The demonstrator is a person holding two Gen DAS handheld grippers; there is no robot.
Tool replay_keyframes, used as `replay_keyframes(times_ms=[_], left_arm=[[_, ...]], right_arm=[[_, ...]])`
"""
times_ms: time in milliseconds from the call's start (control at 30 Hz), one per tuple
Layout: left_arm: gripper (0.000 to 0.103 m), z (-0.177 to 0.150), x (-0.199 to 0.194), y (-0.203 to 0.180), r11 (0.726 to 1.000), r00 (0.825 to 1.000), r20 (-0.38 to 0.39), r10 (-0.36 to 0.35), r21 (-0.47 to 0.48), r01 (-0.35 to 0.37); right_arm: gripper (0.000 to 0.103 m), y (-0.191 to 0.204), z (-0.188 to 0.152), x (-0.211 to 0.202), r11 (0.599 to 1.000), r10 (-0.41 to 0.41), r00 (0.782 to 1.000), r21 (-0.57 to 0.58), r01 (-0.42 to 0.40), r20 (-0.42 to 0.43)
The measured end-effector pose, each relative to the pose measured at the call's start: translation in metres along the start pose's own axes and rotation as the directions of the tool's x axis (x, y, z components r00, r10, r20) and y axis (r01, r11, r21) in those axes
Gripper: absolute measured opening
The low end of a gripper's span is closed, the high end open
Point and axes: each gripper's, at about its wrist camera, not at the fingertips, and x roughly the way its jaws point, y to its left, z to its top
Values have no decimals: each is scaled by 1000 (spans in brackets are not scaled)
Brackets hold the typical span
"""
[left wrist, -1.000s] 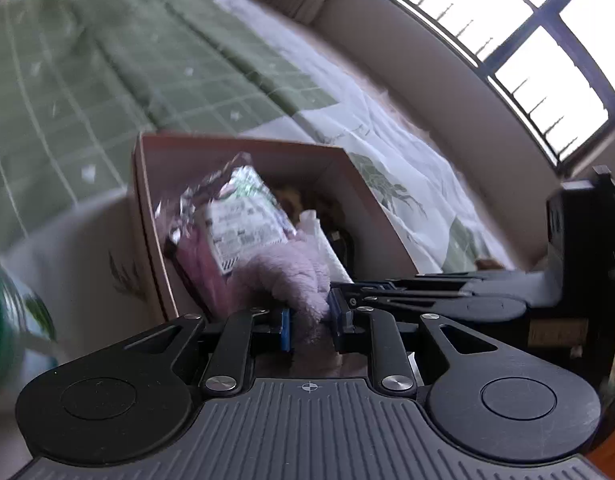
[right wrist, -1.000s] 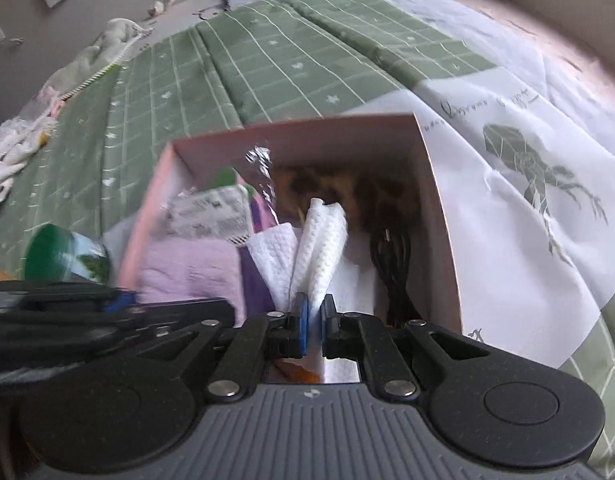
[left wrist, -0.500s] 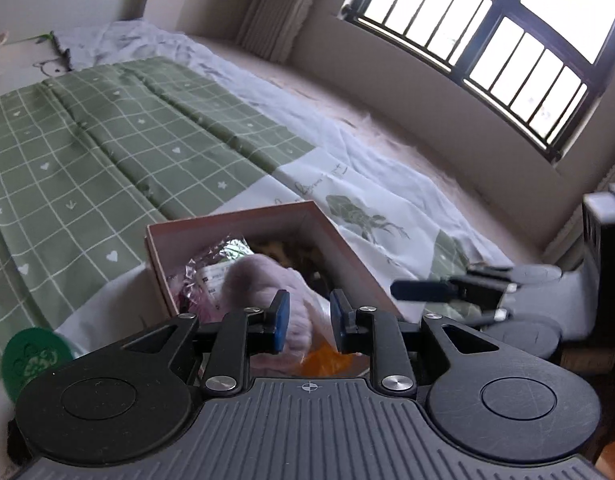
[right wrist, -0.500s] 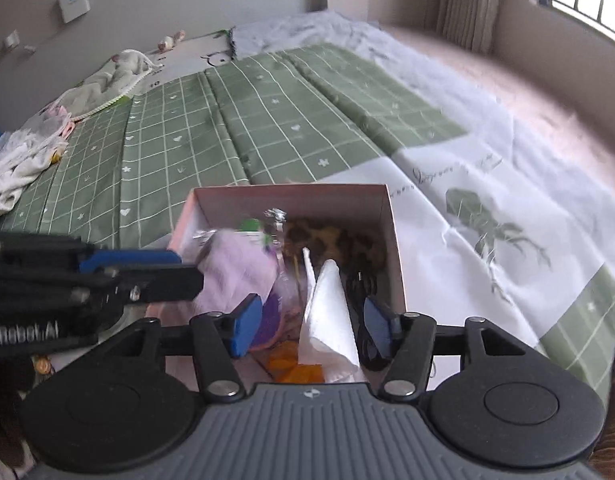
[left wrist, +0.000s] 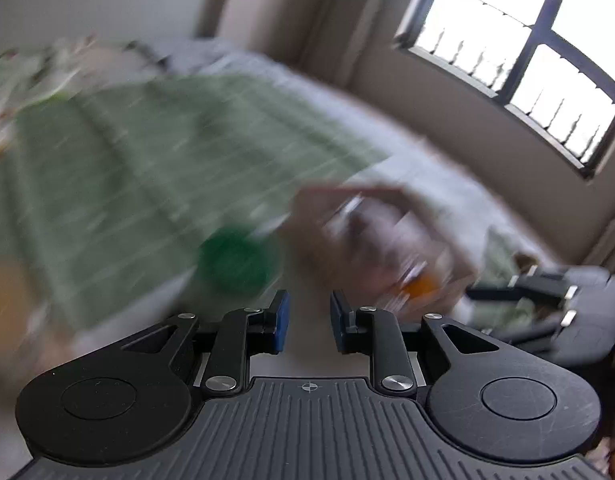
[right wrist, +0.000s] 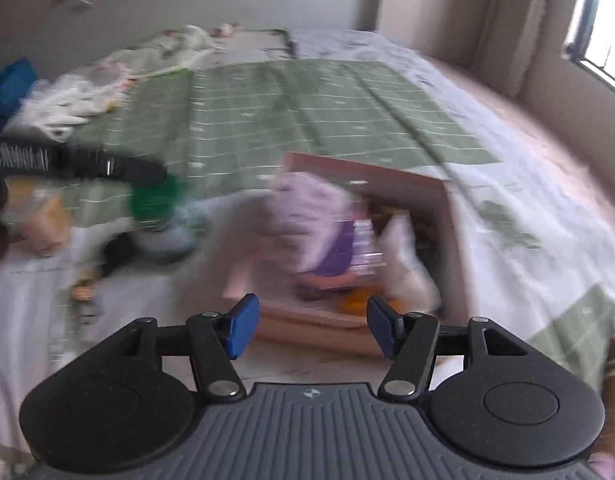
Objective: Organize soft objects
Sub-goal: 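Move the left tool back to the brown hair tie on the cover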
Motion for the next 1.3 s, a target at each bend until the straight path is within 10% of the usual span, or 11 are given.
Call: replay_keyframes(times_ms=[300,667,933,1300], left_arm=[[25,-80,-44,109,940,995,34,97,-333,-80],[25,-85,-15,96,961,1000,-12,13,-274,-16],[25,-67,16,93,909,995,-70,74,-405,-96],[24,-60,63,55,952,949,-139,282,-85,-295]], right_arm=[[66,109,-38,29,991,137,991,1,-137,2],[65,154,-80,54,989,51,999,-141,-49,17],[65,149,-83,61,992,84,996,-97,-85,-18],[65,164,-86,51,976,87,996,-203,-83,10]])
